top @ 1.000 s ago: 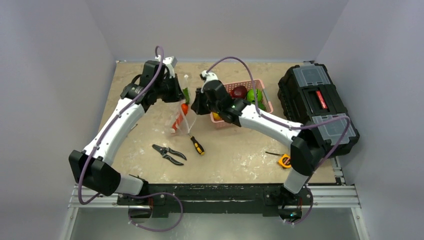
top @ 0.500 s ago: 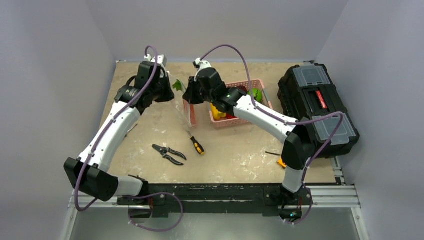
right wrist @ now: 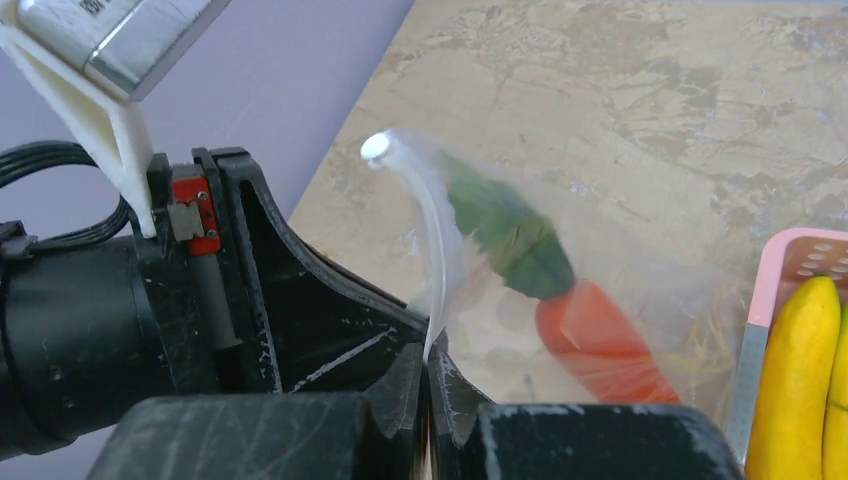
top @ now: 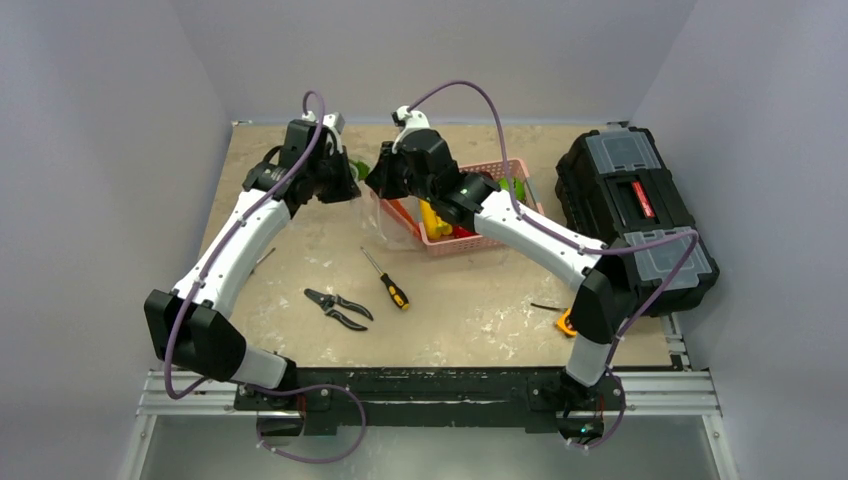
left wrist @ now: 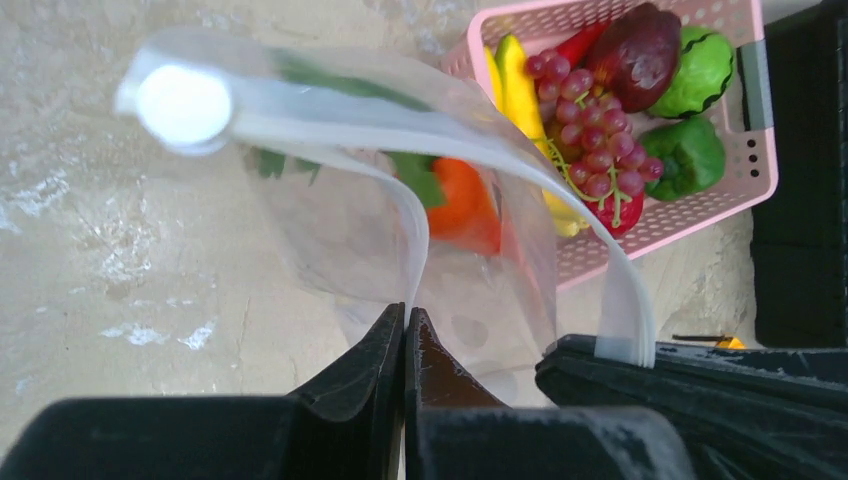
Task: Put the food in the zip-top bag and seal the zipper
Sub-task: Adjust the zipper food storage bag at the center of the board, then pick up the fake fruit from the bin.
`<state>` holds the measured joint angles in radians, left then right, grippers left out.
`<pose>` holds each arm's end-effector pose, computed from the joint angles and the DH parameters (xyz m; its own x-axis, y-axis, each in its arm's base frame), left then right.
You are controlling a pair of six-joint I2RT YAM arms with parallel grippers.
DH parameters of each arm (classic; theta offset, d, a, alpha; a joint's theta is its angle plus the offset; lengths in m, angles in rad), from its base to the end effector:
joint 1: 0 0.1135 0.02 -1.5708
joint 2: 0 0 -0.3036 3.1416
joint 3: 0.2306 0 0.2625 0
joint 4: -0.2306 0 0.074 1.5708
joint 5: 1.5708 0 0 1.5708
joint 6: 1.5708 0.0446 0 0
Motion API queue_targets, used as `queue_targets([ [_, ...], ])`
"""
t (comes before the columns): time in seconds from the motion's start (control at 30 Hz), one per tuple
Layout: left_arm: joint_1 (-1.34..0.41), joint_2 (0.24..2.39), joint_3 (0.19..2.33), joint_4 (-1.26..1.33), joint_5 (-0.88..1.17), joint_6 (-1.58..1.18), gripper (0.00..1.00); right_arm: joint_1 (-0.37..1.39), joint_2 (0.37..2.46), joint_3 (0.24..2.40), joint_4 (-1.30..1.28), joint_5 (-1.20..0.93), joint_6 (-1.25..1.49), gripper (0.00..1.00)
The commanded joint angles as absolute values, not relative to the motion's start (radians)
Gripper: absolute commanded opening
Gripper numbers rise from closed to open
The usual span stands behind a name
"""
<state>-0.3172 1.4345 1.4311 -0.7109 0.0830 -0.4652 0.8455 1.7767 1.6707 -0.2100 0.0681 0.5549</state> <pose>0.3067 -0.1046 0.3958 -0.7224 -0.2334 -0.6509 0.0518 0.9204 -0.3875 0.3042 0.3386 0.4065 -0.5459 0.1765 -0.8190 -0.4895 0.7262 0.4828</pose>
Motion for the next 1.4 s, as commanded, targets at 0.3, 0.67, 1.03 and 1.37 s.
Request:
queue_targets([
  [0.3, -0.29, 1.44, 1.446, -0.717, 0.14, -0.467, 0.0, 0.844, 1.758, 1.675, -0.22, 0.1, 0.46, 0.39],
  [0.67, -0.291, 1.466, 1.496, -0.782, 0.179, -0.467, 0.0, 0.833, 1.425, 1.406, -0.221, 0.388, 0.388, 0.87],
  [1.03, -0.291, 1.522, 1.451, -0.73, 0.179, -0.45, 0.0, 0.656, 1.433, 1.159, -0.139, 0.319, 0.49, 0.77],
  [1.37, -0.29, 1.519, 1.441, -0.713, 0.254, -0.472, 0.0, 0.635, 1.608, 1.188, -0.149, 0.344, 0.536, 0.68],
])
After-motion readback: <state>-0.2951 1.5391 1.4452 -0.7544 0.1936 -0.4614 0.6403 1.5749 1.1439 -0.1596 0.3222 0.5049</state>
